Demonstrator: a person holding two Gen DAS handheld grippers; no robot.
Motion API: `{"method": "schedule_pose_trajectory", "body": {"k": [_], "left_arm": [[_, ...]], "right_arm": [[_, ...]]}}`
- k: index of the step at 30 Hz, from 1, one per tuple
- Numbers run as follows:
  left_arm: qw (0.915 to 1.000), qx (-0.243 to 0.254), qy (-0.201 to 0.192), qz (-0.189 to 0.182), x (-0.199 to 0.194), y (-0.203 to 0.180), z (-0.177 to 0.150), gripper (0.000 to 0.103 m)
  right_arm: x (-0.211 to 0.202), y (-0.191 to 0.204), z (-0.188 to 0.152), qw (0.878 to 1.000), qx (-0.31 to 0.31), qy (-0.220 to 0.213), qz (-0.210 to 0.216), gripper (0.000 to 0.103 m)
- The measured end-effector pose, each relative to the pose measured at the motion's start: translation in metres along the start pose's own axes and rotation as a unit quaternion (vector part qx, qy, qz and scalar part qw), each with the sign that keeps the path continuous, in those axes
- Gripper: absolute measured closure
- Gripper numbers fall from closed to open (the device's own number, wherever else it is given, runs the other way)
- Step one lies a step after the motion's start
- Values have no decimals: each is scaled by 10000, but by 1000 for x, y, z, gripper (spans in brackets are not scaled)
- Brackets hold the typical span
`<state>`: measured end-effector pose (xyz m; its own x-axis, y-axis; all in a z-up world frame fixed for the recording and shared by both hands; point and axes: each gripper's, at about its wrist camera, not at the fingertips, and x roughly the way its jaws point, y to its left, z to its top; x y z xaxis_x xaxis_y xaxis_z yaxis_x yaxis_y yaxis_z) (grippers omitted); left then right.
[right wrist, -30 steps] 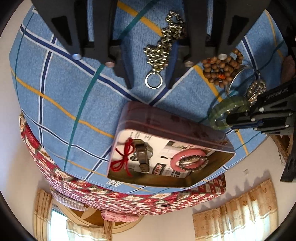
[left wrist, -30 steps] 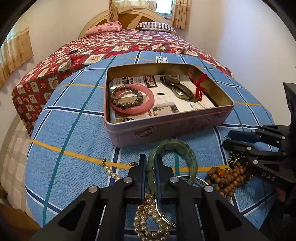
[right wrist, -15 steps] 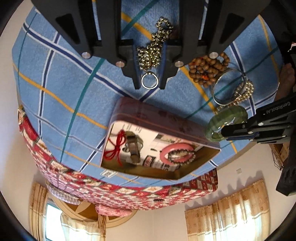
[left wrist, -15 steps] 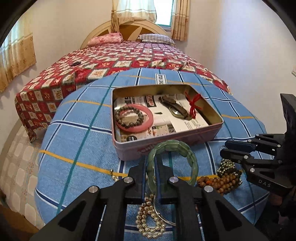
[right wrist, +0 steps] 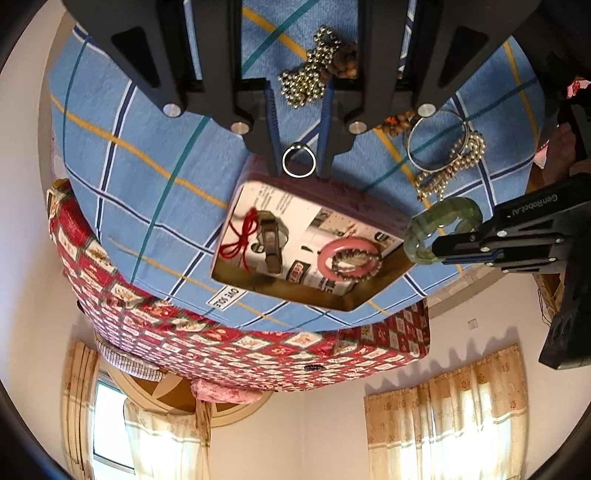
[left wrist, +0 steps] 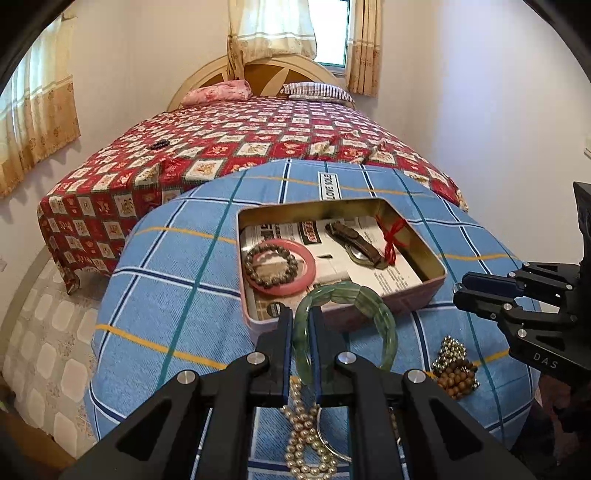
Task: Organize jewelry
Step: 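Drop the jade bangle and silver ring into the tin with both tools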
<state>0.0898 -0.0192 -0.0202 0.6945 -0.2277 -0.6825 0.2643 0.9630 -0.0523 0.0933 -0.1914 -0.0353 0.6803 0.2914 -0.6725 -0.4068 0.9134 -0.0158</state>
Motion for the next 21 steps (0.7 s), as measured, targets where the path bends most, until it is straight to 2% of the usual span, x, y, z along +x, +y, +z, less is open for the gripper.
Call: {"method": "schedule_pose_trajectory", "body": {"k": [21], "left_arm": [[9998,39,-85,155,14,11,24,95]], "right_arm": [[13,-7,27,9999,-87,-109,13,81]]}}
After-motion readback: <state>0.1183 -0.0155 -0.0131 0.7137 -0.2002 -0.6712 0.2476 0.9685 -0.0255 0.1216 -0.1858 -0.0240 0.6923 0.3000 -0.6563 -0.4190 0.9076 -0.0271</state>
